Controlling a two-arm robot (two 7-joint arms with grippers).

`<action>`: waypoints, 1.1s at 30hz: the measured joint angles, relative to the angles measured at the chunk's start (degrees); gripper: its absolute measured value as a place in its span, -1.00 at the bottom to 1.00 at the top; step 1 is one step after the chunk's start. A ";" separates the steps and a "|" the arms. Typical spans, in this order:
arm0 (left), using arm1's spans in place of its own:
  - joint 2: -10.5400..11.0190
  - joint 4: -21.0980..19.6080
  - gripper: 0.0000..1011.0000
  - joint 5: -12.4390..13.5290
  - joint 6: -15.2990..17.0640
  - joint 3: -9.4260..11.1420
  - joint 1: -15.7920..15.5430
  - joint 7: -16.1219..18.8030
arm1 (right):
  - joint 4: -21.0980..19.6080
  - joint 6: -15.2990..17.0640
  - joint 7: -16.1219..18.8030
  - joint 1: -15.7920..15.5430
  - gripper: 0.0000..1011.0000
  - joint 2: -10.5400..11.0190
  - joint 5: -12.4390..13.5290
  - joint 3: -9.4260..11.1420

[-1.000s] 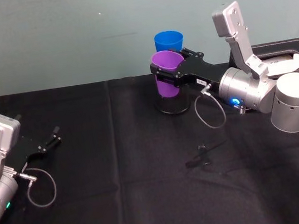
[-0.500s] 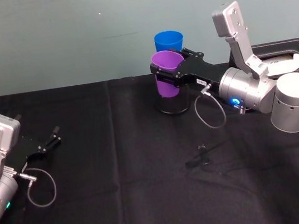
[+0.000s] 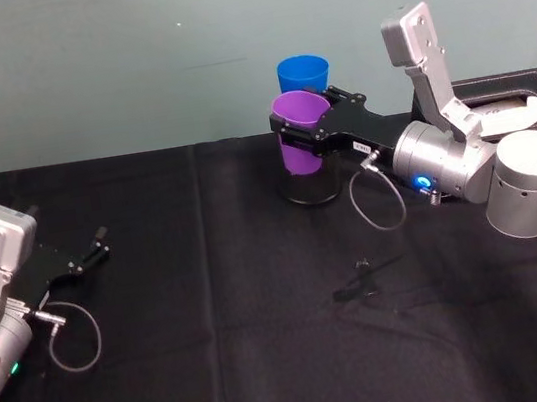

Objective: Pick up one cup with a gripper and tap it against the other cup.

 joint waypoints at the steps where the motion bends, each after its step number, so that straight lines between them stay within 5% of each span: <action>1: 0.00 0.00 0.98 0.00 0.00 0.00 0.00 0.00 | 0.00 0.00 0.00 0.00 0.48 0.00 0.00 0.00; 33: 0.00 0.00 0.98 0.00 0.00 0.00 0.00 0.00 | 0.00 0.00 0.00 0.00 0.48 0.00 0.00 0.00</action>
